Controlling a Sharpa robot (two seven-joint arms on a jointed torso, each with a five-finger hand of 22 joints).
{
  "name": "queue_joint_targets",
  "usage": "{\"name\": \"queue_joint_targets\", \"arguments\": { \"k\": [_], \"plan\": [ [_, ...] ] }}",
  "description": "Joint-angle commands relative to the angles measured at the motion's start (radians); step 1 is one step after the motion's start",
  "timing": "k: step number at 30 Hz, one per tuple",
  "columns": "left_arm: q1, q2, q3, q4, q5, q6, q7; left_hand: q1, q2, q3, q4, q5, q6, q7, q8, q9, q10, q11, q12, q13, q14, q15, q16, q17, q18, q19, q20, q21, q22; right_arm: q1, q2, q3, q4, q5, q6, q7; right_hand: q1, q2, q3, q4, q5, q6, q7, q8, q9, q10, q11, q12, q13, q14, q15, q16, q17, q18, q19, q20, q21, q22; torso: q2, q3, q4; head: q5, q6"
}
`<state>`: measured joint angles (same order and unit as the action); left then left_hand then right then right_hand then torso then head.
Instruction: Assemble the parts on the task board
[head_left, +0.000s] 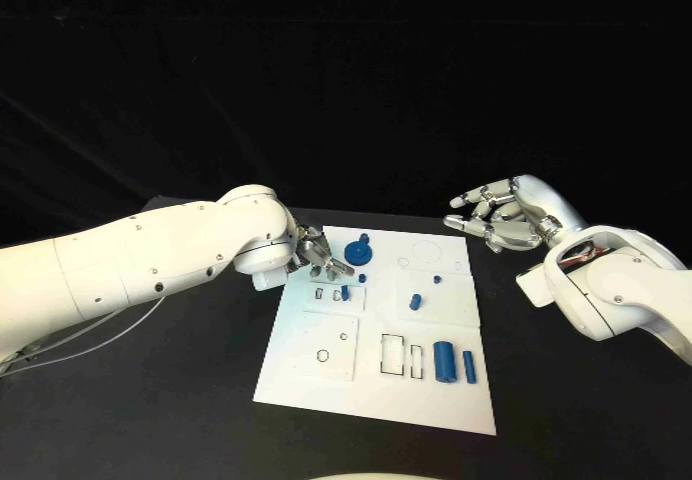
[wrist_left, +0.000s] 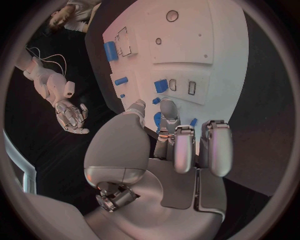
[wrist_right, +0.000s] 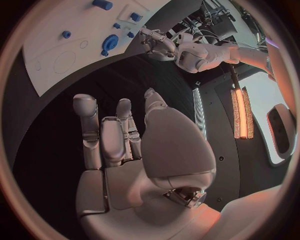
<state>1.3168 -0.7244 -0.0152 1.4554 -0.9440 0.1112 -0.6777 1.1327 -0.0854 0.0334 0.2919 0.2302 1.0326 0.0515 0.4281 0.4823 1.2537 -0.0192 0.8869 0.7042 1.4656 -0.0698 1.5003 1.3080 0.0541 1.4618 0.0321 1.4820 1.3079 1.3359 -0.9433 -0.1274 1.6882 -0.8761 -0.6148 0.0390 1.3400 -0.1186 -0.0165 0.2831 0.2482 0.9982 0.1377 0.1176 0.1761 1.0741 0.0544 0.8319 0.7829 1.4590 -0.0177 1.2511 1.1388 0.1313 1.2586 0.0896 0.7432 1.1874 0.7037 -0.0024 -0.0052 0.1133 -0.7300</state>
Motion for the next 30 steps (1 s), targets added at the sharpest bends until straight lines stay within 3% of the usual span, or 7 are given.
{"name": "queue_joint_targets", "arguments": {
  "k": [1, 9, 17, 30],
  "plan": [
    [0.004, 0.019, 0.0, -0.015, -0.03, 0.052, -0.048, 0.004, 0.001, -0.005, 0.001, -0.001, 0.005, -0.001, 0.005, 0.001, 0.006, 0.0, 0.004, 0.003, 0.084, -0.007, 0.006, 0.183, -0.021, 0.026, -0.003, 0.007, 0.122, 0.001, -0.002, 0.0, 0.002, 0.004, -0.025, 0.005, 0.004, -0.009, -0.006, 0.003, 0.009, -0.01, 0.001, 0.003, 0.002, -0.007, 0.001, -0.008, -0.007, -0.01, 0.001, -0.016, -0.012, 0.018, -0.012, 0.001, -0.022, -0.011, 0.0, -0.0019, -0.0006, 0.004, -0.006],
    [0.004, 0.05, -0.004, -0.049, -0.032, 0.068, -0.052, -0.01, -0.006, -0.029, 0.002, -0.002, 0.005, -0.001, 0.006, 0.001, 0.004, 0.0, 0.008, 0.008, 0.084, -0.007, 0.007, 0.184, -0.021, 0.027, -0.004, 0.008, 0.124, 0.003, -0.006, 0.0, 0.003, 0.003, -0.038, -0.002, -0.001, -0.015, -0.01, 0.004, 0.019, -0.017, 0.003, 0.002, 0.002, -0.013, 0.004, -0.015, -0.019, -0.018, 0.003, -0.038, -0.033, 0.022, -0.024, 0.003, -0.059, -0.03, 0.001, -0.0027, -0.0013, 0.005, -0.011],
    [0.004, 0.074, -0.005, -0.081, -0.023, 0.097, -0.053, -0.024, -0.005, -0.048, 0.002, -0.002, 0.003, 0.0, 0.006, 0.002, -0.002, 0.001, 0.005, 0.006, 0.083, -0.006, 0.005, 0.181, -0.02, 0.024, -0.004, 0.006, 0.12, 0.003, -0.005, 0.001, 0.006, -0.001, -0.037, -0.001, -0.004, -0.017, -0.012, 0.005, 0.022, -0.019, 0.004, 0.002, 0.002, -0.015, 0.005, -0.017, -0.024, -0.021, 0.004, -0.047, -0.041, 0.024, -0.028, 0.004, -0.073, -0.037, 0.002, -0.0051, 0.0014, -0.002, -0.012],
    [0.003, 0.097, -0.007, -0.119, -0.017, 0.125, -0.052, -0.024, -0.003, -0.049, 0.002, -0.001, 0.002, 0.0, 0.007, 0.002, -0.002, 0.001, 0.006, 0.008, 0.083, -0.006, 0.006, 0.182, -0.02, 0.024, -0.004, 0.006, 0.12, 0.004, -0.002, 0.001, 0.007, -0.005, -0.034, -0.002, -0.006, -0.017, -0.012, 0.006, 0.025, -0.019, 0.004, 0.002, 0.002, -0.015, 0.005, -0.018, -0.027, -0.022, 0.004, -0.051, -0.046, 0.025, -0.03, 0.004, -0.079, -0.04, 0.002, -0.0054, 0.008, -0.009, -0.023]
  ]
}}
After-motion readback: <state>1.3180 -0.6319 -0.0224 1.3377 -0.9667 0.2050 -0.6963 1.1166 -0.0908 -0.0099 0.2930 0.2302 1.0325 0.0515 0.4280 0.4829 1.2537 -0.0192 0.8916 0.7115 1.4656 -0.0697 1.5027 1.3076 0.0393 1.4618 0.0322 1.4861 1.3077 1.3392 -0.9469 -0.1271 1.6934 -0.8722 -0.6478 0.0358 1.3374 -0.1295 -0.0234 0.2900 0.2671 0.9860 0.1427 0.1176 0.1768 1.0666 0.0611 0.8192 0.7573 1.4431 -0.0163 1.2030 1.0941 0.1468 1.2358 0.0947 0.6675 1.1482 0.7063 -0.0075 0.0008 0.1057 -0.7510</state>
